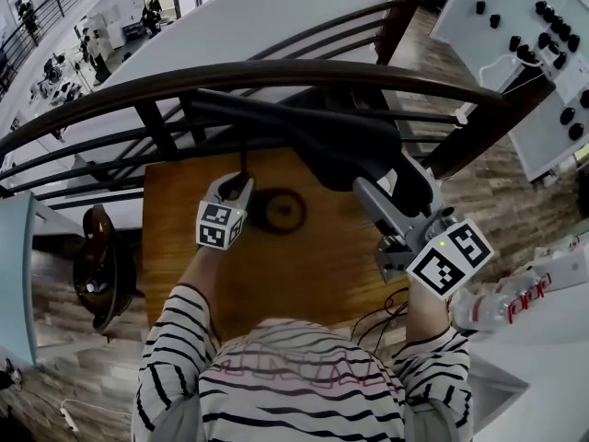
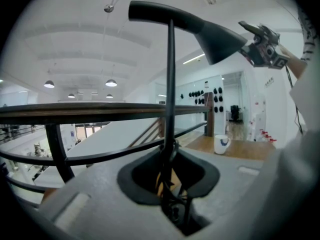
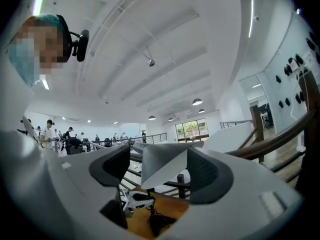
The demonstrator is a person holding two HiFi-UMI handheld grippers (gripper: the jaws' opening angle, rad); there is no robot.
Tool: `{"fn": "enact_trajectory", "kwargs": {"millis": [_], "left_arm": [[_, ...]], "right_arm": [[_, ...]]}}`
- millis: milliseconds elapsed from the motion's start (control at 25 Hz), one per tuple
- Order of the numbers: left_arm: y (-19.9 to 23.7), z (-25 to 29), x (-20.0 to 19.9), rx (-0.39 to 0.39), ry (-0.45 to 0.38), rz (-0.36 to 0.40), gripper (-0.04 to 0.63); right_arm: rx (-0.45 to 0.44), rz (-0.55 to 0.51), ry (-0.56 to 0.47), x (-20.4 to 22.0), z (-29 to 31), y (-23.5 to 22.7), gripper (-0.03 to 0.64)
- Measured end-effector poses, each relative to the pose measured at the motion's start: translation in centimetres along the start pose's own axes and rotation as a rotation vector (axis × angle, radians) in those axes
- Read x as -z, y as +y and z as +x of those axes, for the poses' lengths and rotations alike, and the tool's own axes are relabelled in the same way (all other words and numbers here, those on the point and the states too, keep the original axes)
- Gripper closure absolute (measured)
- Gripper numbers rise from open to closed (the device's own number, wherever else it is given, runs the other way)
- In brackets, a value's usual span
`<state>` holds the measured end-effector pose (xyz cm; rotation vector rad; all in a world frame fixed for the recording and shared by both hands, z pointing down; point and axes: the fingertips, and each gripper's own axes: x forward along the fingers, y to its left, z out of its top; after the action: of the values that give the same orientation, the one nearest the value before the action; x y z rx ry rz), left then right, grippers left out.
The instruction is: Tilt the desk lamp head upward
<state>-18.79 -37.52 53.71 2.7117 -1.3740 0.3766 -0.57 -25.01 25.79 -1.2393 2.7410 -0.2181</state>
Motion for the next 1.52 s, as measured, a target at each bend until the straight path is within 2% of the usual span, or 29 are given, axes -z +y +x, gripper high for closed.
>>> {"fn": "enact_trajectory", "kwargs": {"millis": [920,1200,1520], "left_arm": [[0.8,-0.4,0.1,-0.028,-0.007,0.013,0.526],[1.1,-0.7,0.1,-0.036,-0.004,0.001,0.526],[0.8,-0.2,0.4,-0.041,0.005,0.0,0.525]], "right_arm": [[-0.043,-0.174,-0.001,-5.8,3.1,2.9,0.259],[-0.054,-0.195,0.001,-6.4,3.7,3.7,0.259],[-0.009,-0.185,-0.014,-5.9,3.3,2.2,0.259]]}}
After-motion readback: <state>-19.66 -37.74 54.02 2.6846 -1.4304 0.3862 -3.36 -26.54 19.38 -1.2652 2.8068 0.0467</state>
